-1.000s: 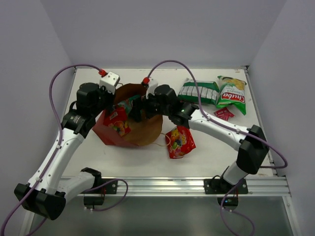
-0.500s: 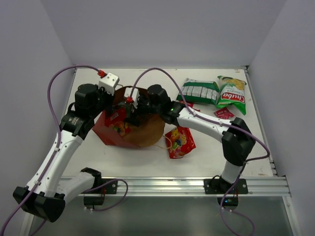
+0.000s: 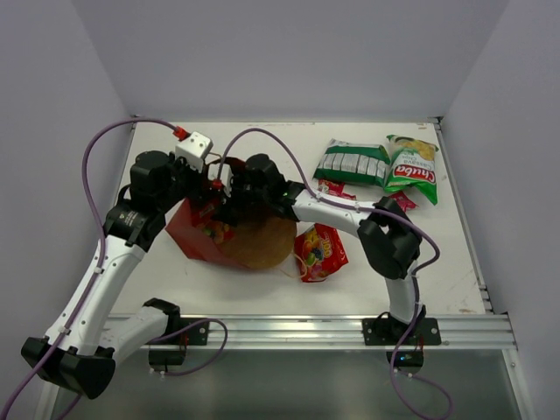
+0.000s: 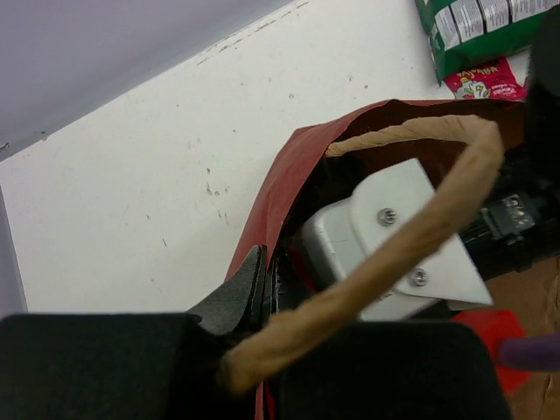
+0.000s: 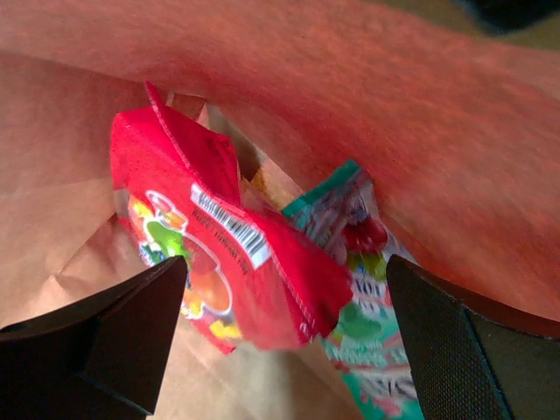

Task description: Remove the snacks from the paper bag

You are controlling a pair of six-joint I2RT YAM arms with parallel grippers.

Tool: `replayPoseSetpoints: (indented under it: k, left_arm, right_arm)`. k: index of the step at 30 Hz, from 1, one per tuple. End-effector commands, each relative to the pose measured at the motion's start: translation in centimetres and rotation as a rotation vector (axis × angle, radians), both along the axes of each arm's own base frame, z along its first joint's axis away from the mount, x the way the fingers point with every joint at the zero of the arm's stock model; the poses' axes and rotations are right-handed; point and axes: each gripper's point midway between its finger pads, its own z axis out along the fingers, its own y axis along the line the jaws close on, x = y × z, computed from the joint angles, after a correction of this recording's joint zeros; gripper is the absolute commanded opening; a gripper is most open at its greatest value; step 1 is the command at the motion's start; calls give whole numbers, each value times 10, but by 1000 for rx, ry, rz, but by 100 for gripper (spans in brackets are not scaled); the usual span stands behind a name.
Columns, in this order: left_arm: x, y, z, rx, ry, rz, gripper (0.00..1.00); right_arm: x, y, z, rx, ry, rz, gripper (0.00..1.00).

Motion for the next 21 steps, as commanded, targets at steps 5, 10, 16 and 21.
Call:
replayPoseSetpoints:
  k: [5,10,16,21]
  left_arm:
    - [-5,-11,32,-69,-82,-50,0]
    - [-3,-10,30,-66,-82,-40,0]
    - [-2,-6,29,-63,-84,-19,0]
    - [-1,-1,29,-52,-90,13,0]
  right_arm:
    - [10,24,9,38,-17,47,93]
    - [-1,24,-3,18,31,93,68]
    - [-9,19,-7,-1,47,113,11]
    - [-17,13,-5,7,66,123,0]
